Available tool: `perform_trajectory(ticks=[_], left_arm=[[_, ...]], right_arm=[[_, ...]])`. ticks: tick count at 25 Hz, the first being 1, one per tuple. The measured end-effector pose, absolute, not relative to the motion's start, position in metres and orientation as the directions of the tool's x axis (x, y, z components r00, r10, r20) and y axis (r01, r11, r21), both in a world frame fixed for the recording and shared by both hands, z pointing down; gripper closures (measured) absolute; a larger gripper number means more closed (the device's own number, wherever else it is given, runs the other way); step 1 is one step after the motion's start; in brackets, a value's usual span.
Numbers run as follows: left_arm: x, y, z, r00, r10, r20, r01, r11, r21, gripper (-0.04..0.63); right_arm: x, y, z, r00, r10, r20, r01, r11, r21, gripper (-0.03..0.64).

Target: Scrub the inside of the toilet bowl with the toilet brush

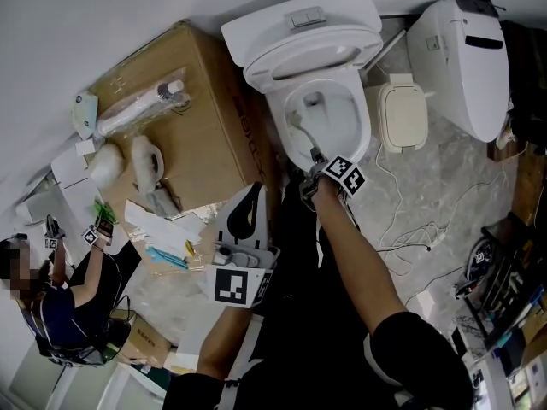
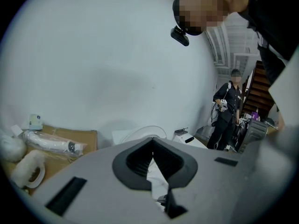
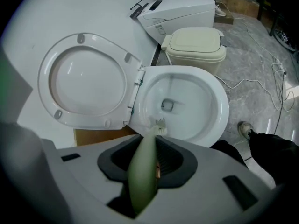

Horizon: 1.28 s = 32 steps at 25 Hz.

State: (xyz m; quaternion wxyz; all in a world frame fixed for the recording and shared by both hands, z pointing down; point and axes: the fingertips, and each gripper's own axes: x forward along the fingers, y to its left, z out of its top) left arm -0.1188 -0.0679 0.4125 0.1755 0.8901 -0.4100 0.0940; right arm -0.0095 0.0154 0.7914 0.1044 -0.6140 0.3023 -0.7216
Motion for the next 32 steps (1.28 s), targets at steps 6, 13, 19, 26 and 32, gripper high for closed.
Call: perform_trajectory(ticks=[6,13,19,26,32], left_arm=[[-0.113,-0.051,0.409,0.647,-0.700,0.301,-0.762,-0.596,0.252,0.586],[-0.101,-0.037,0.408,0.653,-0.699,0.292,-0.757,-0.596,0.269,0.586],[-0.090,-0.034,0.407,0.679,-0.674,0.292,-0.734,-0.616,0.286,0.586],[-0.093,-0.052,0.410,0.690,-0.665,0.285,-0.724,-0.621,0.302,0.586],[-0.097,-0.065,0.406,0.707,-0.661,0.252,-0.706,-0.640,0.303,0.586]], right_arm=[[-0.004,0.049,0.794,-0.252,-0.475,0.843,-0.291,-0.794,-0.534,0.505],[0.006,0.083,0.791,-0.300,-0.393,0.869,-0.477,-0.728,-0.493,0.505],[0.018,0.106,0.786,-0.315,-0.314,0.896,-0.634,-0.632,-0.445,0.505],[0.031,0.113,0.775,-0.309,-0.203,0.929,-0.830,-0.421,-0.367,0.505],[0.049,0.109,0.772,-0.266,-0.121,0.956,-0.942,-0.177,-0.285,0.505]])
